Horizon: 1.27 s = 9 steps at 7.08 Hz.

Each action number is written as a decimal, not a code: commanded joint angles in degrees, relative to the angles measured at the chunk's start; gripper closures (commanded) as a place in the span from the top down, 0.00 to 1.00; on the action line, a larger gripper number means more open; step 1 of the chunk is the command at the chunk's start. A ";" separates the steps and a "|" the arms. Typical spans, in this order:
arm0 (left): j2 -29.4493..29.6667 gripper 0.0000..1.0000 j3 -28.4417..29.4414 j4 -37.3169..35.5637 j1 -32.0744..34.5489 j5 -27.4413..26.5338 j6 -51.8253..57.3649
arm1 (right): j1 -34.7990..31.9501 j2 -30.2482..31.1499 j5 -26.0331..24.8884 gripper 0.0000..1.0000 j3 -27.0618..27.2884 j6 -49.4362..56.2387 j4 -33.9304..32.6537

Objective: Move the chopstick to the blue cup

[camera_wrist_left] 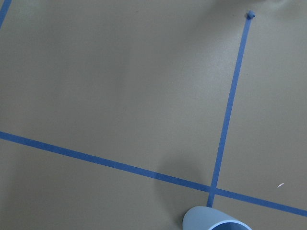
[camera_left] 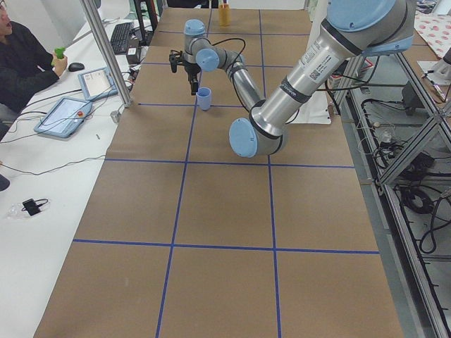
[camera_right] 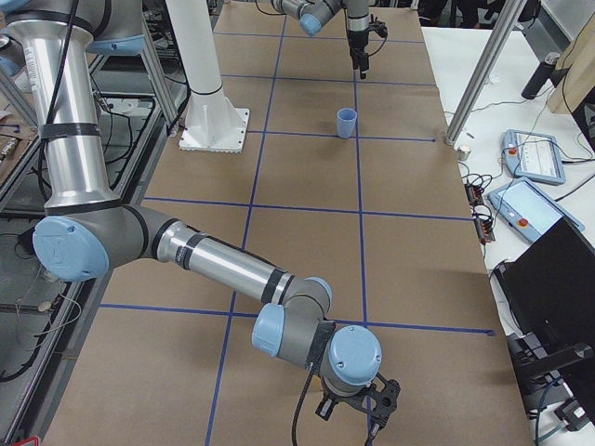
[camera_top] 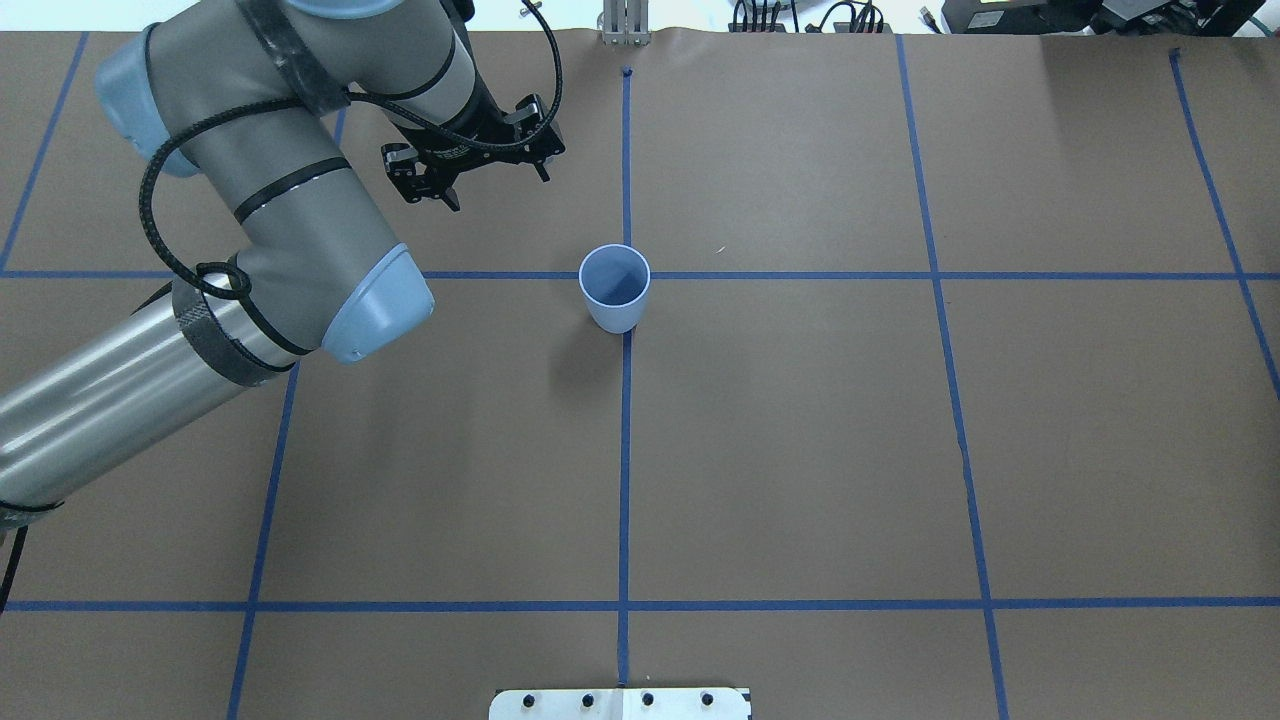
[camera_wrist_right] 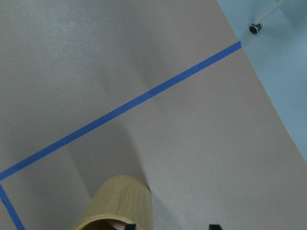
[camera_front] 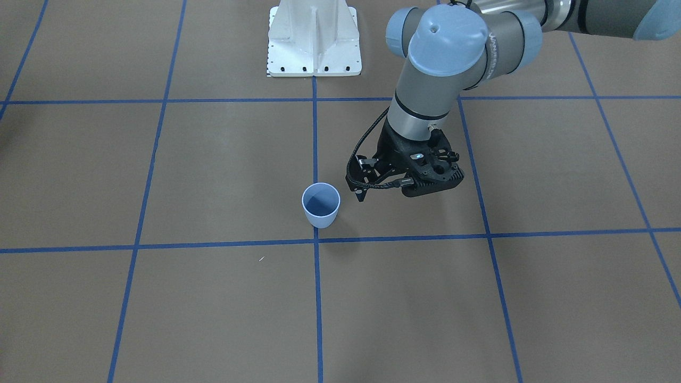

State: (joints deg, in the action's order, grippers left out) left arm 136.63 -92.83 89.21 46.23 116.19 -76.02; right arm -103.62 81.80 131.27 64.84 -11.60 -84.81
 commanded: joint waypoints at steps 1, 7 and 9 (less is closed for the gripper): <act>-0.14 0.98 -0.15 -0.09 0.00 0.00 0.00 | -0.09 -0.06 -0.66 0.54 -0.77 -1.06 1.75; -0.23 0.98 -0.33 -0.18 0.00 0.00 0.00 | -0.18 0.02 -0.31 0.42 -0.15 -1.58 1.67; -0.40 0.98 -0.33 -0.18 0.00 0.00 0.00 | -0.18 0.38 -0.05 0.42 1.07 -1.67 1.32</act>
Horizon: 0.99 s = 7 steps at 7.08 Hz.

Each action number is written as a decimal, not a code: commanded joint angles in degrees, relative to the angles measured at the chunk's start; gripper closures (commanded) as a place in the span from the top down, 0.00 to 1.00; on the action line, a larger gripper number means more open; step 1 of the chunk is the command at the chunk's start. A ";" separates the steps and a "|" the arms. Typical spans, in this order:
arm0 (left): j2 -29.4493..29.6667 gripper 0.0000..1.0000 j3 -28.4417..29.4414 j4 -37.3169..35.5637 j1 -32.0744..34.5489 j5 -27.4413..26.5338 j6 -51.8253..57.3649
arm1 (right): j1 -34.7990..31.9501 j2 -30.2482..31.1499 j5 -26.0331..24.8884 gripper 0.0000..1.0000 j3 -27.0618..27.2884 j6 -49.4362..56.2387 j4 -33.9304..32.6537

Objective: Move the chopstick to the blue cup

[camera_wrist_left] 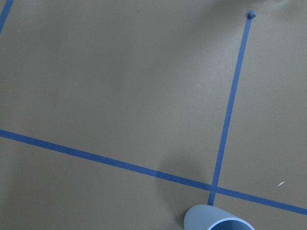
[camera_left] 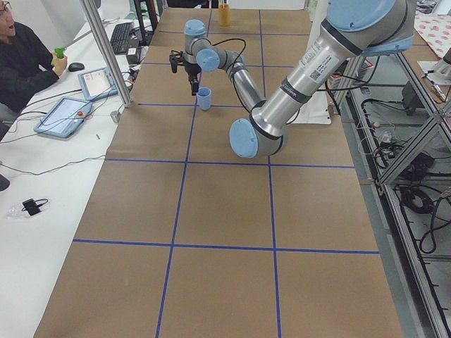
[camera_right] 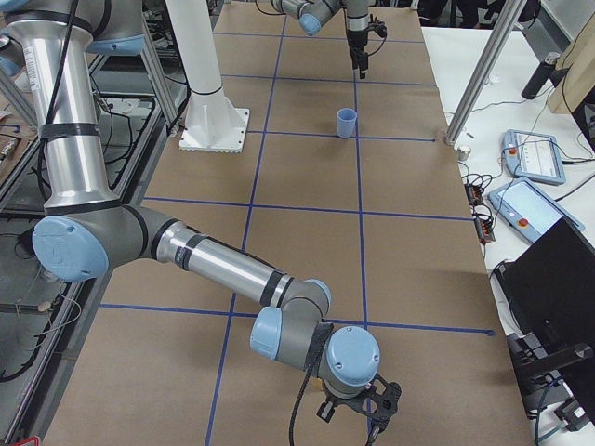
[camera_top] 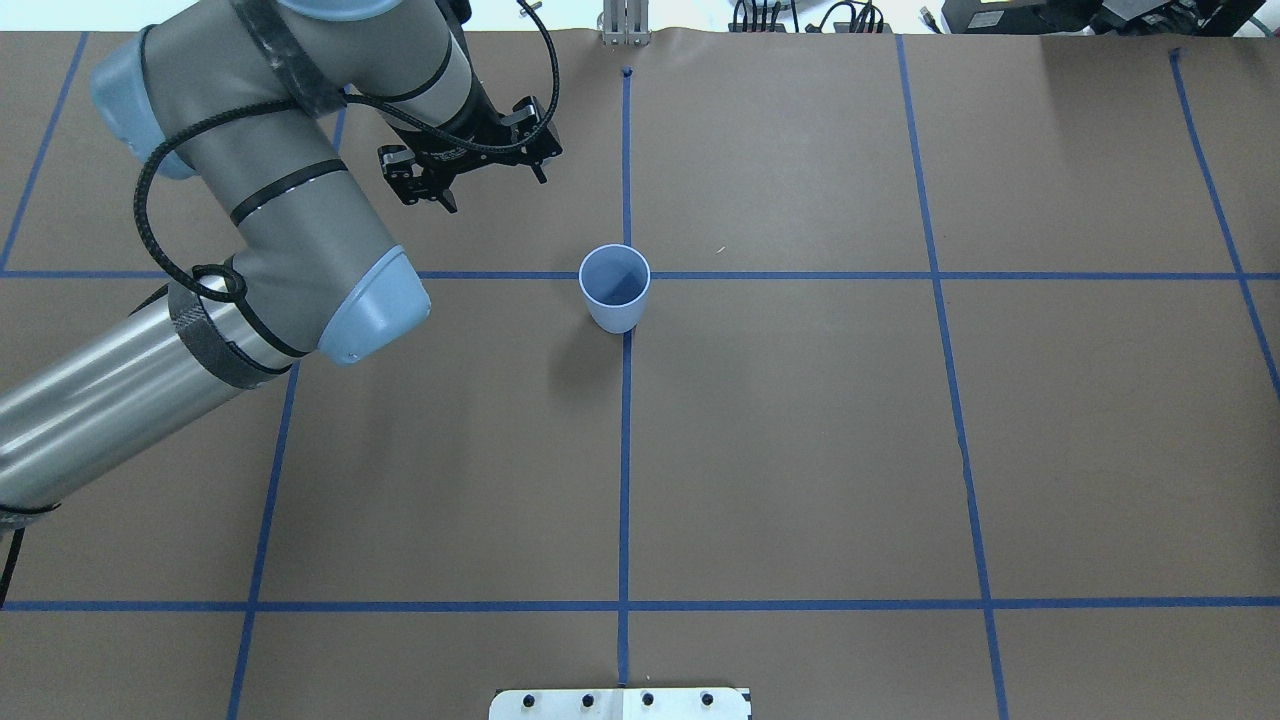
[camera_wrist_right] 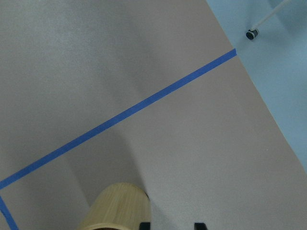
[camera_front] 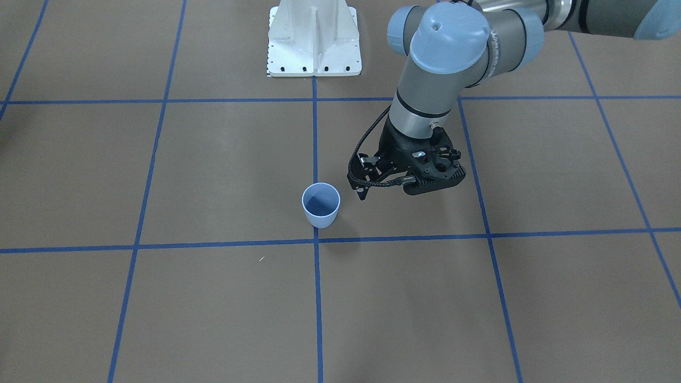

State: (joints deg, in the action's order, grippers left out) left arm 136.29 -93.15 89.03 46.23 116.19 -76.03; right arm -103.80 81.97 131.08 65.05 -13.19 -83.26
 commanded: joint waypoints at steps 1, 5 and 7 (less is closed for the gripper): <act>-0.23 0.98 -0.02 0.00 0.09 0.00 0.00 | 0.00 0.38 0.49 0.42 1.57 -0.61 -0.41; -0.50 0.98 -0.02 0.00 0.09 0.00 0.00 | 0.00 0.56 0.49 0.36 1.66 -0.70 -0.41; -0.41 0.98 -0.02 0.00 0.00 0.00 0.00 | 0.00 0.47 0.41 0.33 1.48 -0.96 -0.33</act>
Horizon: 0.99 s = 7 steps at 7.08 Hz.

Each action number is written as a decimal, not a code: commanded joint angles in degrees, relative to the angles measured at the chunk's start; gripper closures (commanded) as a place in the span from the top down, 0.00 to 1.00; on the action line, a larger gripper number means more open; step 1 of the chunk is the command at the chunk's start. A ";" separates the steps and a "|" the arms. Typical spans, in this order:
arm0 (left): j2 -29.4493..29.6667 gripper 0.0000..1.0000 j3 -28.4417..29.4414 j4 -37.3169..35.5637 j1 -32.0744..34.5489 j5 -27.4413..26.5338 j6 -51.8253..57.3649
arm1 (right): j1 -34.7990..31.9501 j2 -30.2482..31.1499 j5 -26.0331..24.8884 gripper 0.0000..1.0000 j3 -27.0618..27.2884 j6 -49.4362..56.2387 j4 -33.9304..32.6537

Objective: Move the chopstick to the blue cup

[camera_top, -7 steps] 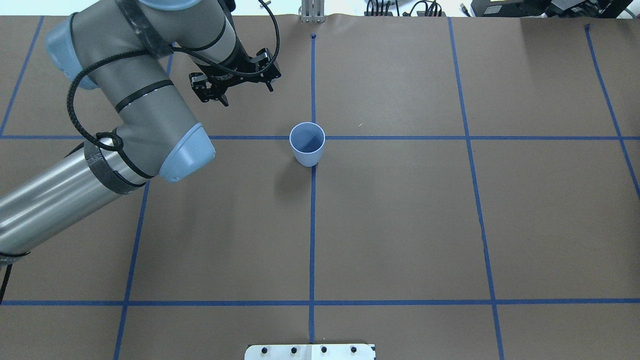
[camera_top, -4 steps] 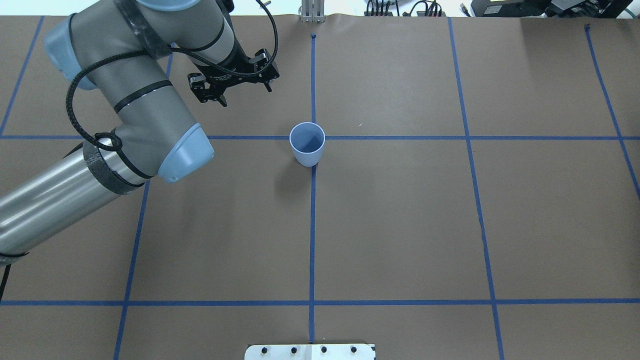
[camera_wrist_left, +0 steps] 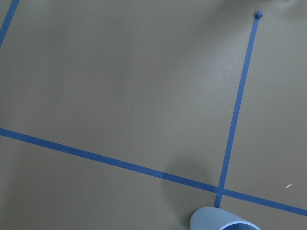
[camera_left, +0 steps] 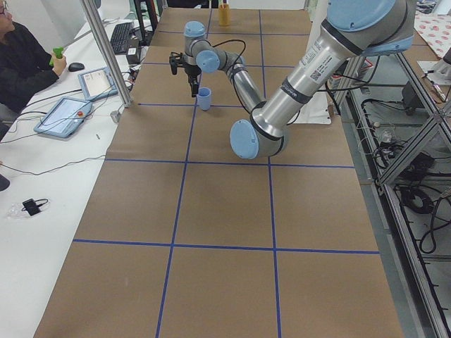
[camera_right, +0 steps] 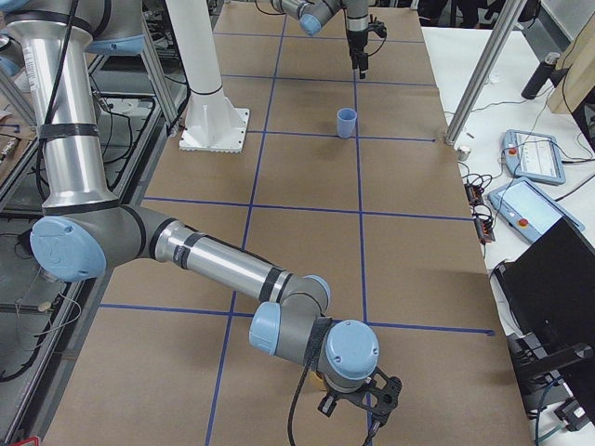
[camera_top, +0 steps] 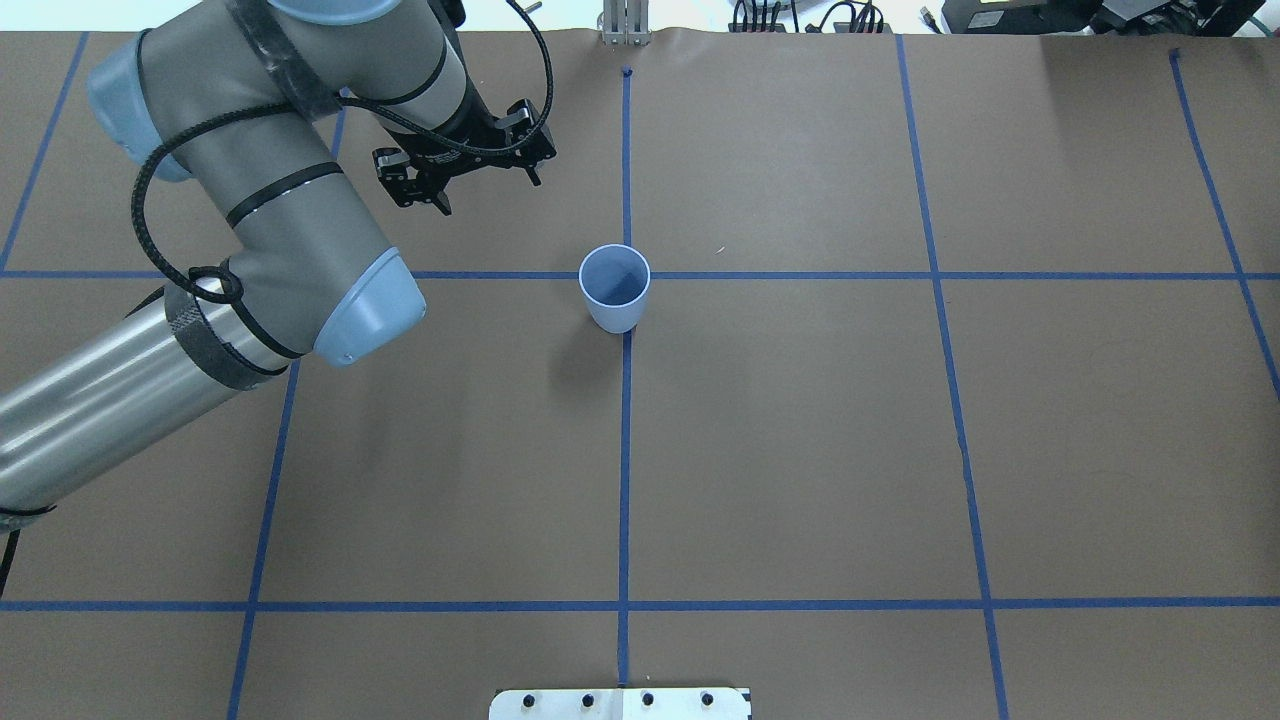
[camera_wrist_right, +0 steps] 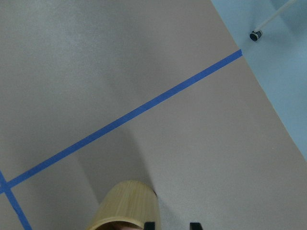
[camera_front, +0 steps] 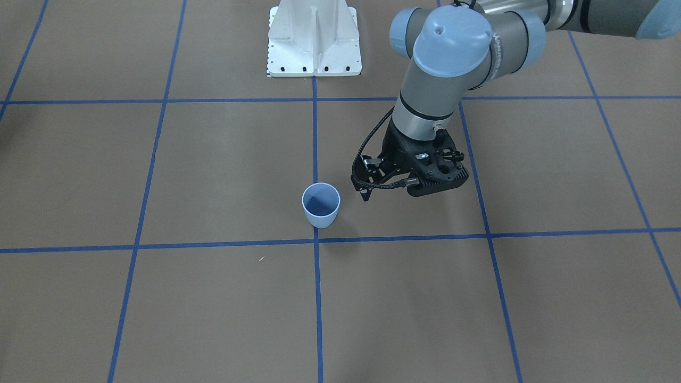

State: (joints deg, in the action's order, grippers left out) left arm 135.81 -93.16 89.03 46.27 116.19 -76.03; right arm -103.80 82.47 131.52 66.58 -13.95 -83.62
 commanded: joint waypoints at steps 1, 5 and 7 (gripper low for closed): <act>-0.01 0.98 0.00 0.00 -0.04 0.00 0.00 | 0.00 -0.03 -0.04 0.19 0.39 -1.25 0.12; -0.02 0.98 0.00 0.00 -0.04 0.00 0.00 | 0.00 -0.03 -0.04 0.00 3.19 -1.26 0.04; -0.02 0.98 0.00 0.00 -0.04 0.00 0.00 | 0.00 -0.29 -0.30 0.00 3.56 -1.26 0.38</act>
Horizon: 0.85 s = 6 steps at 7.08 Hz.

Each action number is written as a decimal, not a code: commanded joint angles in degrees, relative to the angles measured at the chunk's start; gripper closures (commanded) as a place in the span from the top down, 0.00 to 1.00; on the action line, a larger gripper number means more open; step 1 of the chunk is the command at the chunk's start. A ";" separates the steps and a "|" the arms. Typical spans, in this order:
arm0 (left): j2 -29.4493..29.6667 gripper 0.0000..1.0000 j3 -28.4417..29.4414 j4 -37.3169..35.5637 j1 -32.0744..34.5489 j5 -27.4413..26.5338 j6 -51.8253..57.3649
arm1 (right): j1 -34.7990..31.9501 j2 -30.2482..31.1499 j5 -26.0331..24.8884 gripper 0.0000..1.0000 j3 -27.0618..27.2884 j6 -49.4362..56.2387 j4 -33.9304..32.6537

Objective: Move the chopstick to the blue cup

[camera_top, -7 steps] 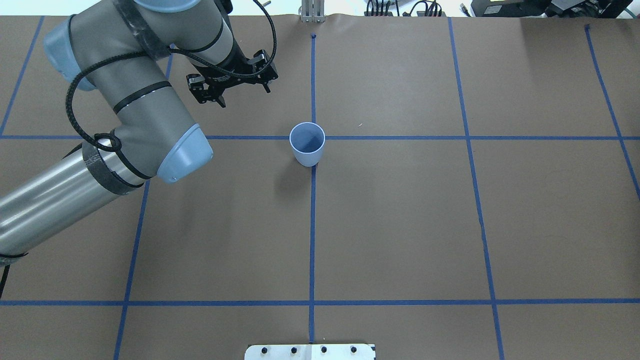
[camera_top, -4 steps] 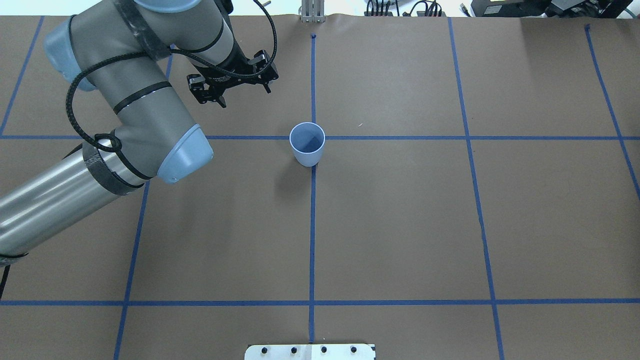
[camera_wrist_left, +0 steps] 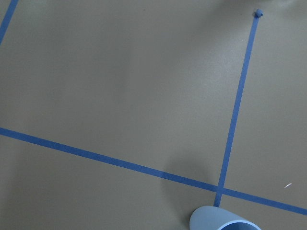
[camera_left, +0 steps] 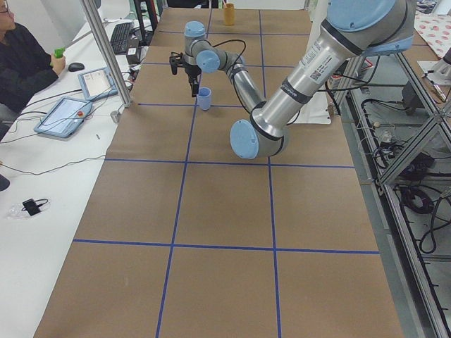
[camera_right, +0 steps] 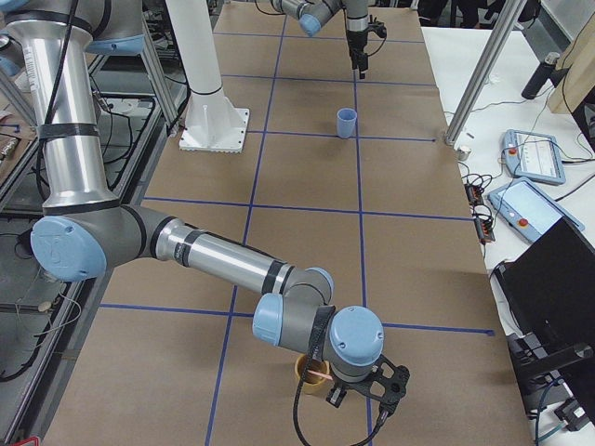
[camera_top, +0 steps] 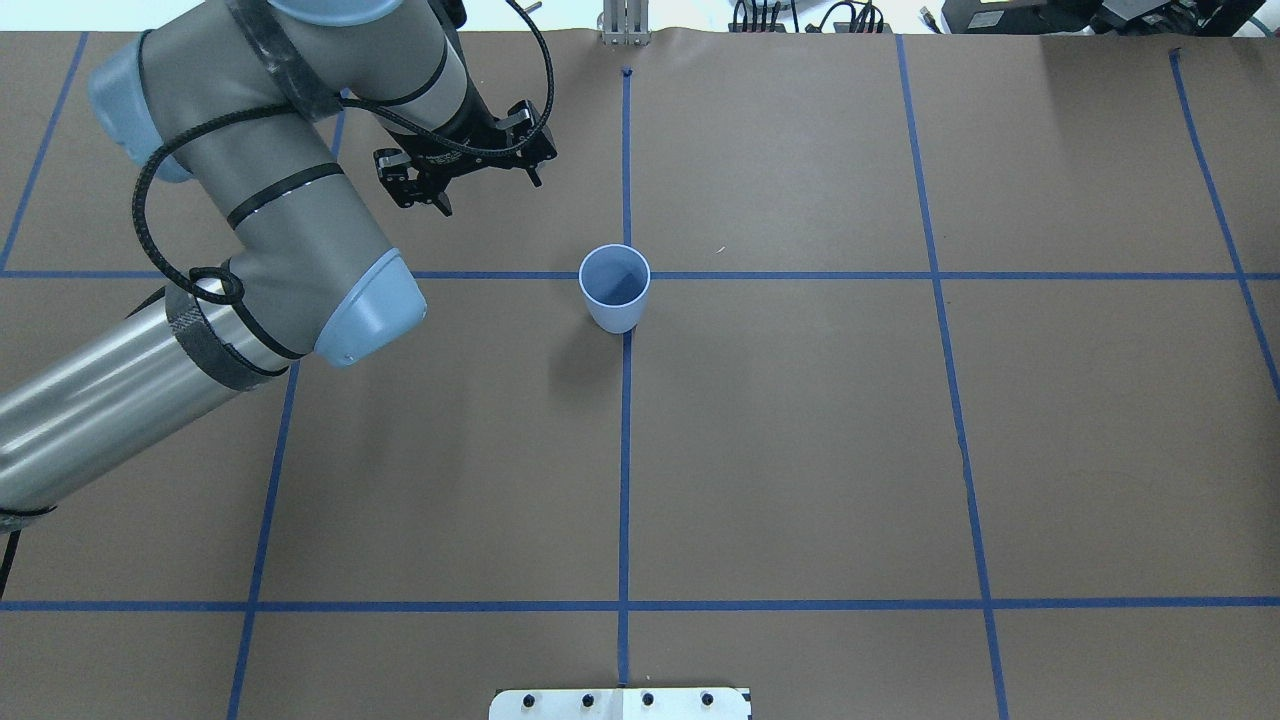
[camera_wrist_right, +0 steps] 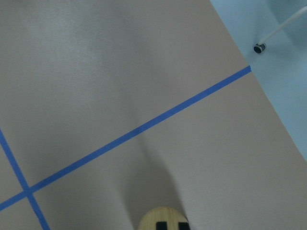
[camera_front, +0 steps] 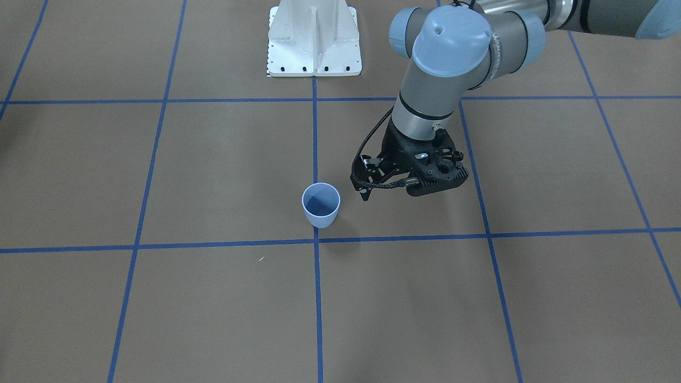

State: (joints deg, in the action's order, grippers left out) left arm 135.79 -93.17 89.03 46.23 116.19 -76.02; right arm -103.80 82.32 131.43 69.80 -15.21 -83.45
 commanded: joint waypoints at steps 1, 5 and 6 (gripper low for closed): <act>0.00 0.98 -0.08 0.00 0.00 0.00 -0.09 | 0.00 -0.32 -0.38 0.00 0.86 0.10 0.39; 0.00 0.98 -0.09 0.00 0.00 0.26 0.00 | -3.33 -0.23 -3.80 0.00 6.30 0.10 -0.22; 0.00 0.98 -0.17 0.00 0.09 0.26 0.00 | -4.73 0.12 -4.51 0.00 8.49 0.10 -0.31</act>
State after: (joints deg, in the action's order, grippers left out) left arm 135.79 -93.28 89.03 46.24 116.41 -76.03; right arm -107.01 82.12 127.92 75.98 -15.11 -83.64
